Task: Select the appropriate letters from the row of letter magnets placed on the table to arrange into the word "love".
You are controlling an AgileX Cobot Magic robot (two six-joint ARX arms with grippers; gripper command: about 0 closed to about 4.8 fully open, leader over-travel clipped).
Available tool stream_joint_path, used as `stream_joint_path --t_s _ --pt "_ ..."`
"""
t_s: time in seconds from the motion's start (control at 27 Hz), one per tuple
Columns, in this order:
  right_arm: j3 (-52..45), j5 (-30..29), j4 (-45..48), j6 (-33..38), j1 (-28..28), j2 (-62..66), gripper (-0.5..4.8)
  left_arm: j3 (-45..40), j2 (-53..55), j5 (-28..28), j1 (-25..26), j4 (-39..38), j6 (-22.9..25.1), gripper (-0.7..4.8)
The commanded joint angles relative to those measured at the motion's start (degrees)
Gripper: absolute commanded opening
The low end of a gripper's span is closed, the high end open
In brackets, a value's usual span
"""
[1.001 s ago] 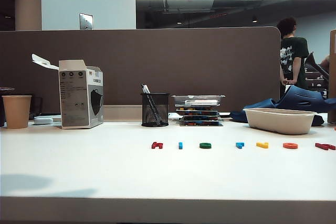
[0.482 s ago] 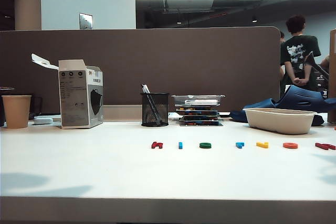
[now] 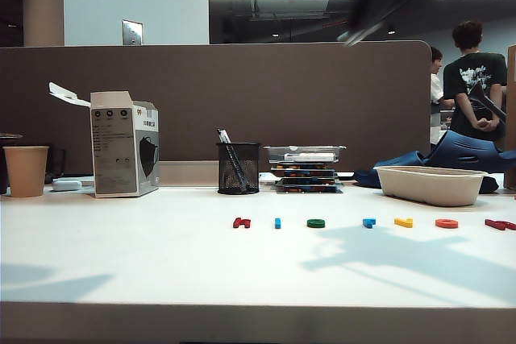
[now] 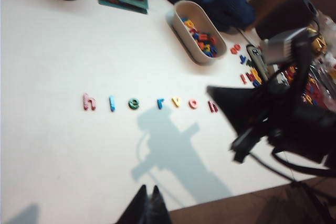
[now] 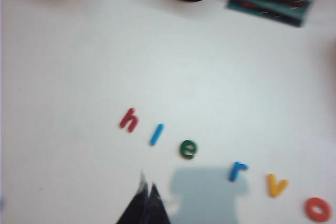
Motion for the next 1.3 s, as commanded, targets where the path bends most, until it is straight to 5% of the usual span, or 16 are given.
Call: stream_joint_path --t_s 0.04,0.52,1.3 --pt "5.77 2.25 0.83 2.03 1.88 11.08 1.44 0.24 0.02 -0.76 -0.09 0.15 0.26 -0.04" --pt "22.32 3.48 -1.60 2.05 2.45 35.60 1.58 0.24 0.09 -0.76 -0.11 0.15 0.26 -0.04" --pt "23.28 3.10 -1.79 4.83 2.32 44.98 1.58 0.24 0.13 -0.76 -0.11 0.17 0.26 -0.04"
